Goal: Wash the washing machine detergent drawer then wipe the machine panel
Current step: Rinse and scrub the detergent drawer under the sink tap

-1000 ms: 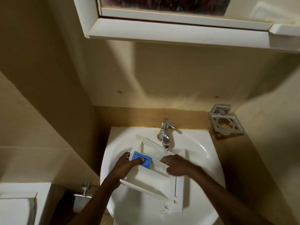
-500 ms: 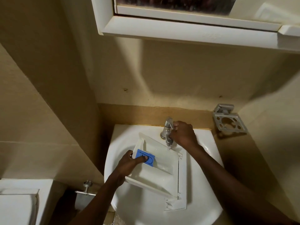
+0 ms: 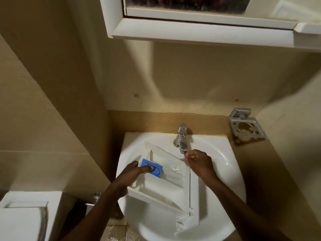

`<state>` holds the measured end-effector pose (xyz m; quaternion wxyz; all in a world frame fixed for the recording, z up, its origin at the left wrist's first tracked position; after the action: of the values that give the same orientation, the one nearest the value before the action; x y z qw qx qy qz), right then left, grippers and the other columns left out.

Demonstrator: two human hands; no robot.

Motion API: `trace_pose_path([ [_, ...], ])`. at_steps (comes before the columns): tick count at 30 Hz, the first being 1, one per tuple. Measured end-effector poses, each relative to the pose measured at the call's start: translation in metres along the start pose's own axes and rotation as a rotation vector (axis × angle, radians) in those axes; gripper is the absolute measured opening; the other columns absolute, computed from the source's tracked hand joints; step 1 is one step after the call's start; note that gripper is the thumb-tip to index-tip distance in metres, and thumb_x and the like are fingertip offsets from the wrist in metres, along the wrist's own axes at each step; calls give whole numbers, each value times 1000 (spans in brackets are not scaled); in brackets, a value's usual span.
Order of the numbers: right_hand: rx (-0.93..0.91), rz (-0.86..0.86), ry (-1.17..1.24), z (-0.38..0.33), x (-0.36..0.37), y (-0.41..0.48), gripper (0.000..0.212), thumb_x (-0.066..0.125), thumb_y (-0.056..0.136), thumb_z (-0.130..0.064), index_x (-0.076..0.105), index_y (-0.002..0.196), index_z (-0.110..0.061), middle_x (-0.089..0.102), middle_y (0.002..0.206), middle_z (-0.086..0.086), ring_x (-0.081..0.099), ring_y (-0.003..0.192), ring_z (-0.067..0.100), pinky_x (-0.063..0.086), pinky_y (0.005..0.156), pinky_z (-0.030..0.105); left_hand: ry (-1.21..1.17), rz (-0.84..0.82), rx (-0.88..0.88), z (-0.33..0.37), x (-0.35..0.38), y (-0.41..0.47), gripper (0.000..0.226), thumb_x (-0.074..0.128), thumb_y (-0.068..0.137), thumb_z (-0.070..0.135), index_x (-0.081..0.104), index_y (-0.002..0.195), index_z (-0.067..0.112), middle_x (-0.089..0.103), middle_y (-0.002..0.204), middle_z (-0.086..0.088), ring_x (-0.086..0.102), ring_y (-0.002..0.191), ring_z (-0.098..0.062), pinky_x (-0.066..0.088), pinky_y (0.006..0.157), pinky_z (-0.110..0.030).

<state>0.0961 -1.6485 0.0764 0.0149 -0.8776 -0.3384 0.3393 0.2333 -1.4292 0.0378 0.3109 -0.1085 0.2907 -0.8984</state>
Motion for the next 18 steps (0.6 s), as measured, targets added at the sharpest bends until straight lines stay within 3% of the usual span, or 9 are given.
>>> trace_pose_path([
  [3,-97,-126,-125,-3,6,-4,31,53,84,-7,70,73,-32,73,87,-8,69,84,10,55,81,26,15,1,25,4,-1,-7,59,79,66,45,65,116,16,77,101,-4,74,94,-25,57,87,-40],
  [6,-224,-372,-327,-12,24,-14,39,44,90,-4,74,95,-28,70,106,-10,64,96,4,49,79,13,13,-6,50,9,3,-14,53,80,72,40,63,117,17,77,101,-4,74,92,-25,58,81,-37],
  [9,-294,-545,-479,-17,42,-16,44,40,91,-4,68,115,-29,65,120,-9,60,109,11,49,93,26,7,12,87,15,7,-20,49,81,73,33,62,115,17,77,102,-5,74,90,-26,58,76,-37],
  [12,-238,-603,-508,-17,49,-11,41,41,92,-10,64,119,-31,63,125,-7,57,114,13,47,99,32,34,67,136,19,7,-22,42,82,75,26,60,109,14,76,99,-6,74,87,-28,59,75,-39],
  [15,-228,-646,-566,-11,49,-13,45,37,90,-13,64,117,-37,64,123,-10,58,112,13,48,96,32,50,124,176,19,2,-23,39,84,73,23,59,101,9,74,93,-10,72,81,-27,56,66,-33],
  [18,-286,-516,-504,-5,36,-28,38,42,91,-11,66,114,-28,64,116,-10,58,107,9,47,90,23,65,144,200,14,-3,-23,49,85,65,34,59,98,8,72,94,-14,70,83,-29,56,68,-34],
])
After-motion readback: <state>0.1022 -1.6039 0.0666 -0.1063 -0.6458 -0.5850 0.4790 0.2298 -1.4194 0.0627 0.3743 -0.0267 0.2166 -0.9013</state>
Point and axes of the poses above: each hand's wrist, its own y-axis towards the middle knuckle, its own x-axis out of the palm, z = x × y, the point moved 6 cm from there along y, towards the middle knuckle
